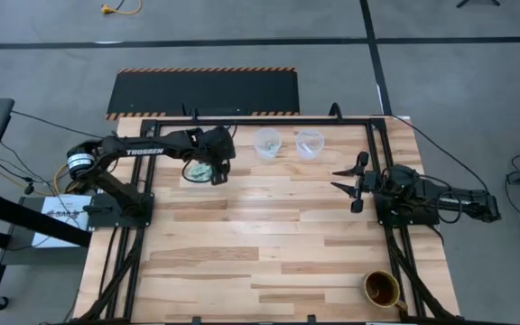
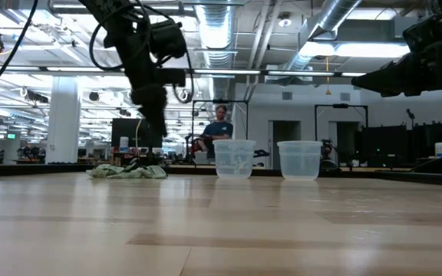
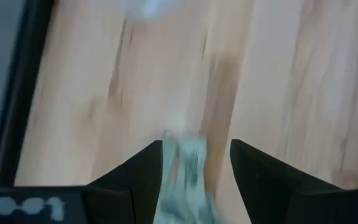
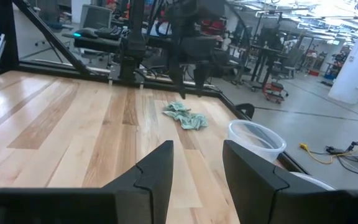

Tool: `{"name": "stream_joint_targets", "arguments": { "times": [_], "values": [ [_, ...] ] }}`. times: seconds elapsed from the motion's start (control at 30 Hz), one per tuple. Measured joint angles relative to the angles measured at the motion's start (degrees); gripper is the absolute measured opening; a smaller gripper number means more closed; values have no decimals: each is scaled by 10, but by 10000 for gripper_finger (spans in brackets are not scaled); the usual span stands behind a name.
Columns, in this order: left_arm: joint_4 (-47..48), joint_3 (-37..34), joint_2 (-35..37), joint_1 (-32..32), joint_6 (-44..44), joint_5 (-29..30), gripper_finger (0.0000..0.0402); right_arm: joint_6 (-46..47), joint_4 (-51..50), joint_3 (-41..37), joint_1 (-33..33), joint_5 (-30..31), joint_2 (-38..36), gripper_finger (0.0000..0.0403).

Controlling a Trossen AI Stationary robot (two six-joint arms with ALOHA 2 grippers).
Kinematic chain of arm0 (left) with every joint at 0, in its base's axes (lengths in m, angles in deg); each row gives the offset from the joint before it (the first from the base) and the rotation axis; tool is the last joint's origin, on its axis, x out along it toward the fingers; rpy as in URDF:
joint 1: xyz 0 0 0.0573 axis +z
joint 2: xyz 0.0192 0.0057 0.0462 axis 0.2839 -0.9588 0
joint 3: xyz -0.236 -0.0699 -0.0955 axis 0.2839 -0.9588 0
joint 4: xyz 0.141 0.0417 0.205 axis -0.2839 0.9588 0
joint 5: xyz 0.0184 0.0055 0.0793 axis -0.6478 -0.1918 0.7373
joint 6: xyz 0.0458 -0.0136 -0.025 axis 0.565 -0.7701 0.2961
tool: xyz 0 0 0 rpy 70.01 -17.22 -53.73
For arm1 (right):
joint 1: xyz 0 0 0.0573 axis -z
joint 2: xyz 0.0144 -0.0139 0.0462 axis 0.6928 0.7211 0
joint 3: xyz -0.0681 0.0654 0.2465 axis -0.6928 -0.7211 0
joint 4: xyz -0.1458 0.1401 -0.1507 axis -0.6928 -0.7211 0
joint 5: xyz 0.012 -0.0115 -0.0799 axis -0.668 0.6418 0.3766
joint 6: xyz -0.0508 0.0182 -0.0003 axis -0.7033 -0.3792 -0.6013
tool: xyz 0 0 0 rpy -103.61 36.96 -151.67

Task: Pick and place Stevia / Truvia into bins
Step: Put the stevia packet into the left transparent container

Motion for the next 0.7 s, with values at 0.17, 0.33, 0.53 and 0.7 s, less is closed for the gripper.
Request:
{"name": "stream_joint_targets", "arguments": {
  "times": [0.17, 0.33, 0.53, 0.7],
  "values": [
    [48, 0, -16, 0, -9, 10, 179, 0, 0, 0, 0, 0, 0, 134],
    [33, 0, -50, -5, 6, 7, 179, 0, 0, 0, 0, 1, 0, 134],
    [5, 0, -102, -11, 34, 24, 179, 0, 0, 0, 0, 1, 0, 134],
    [3, 0, -130, -11, 36, 73, 179, 0, 0, 0, 0, 1, 0, 134]
  ]
}}
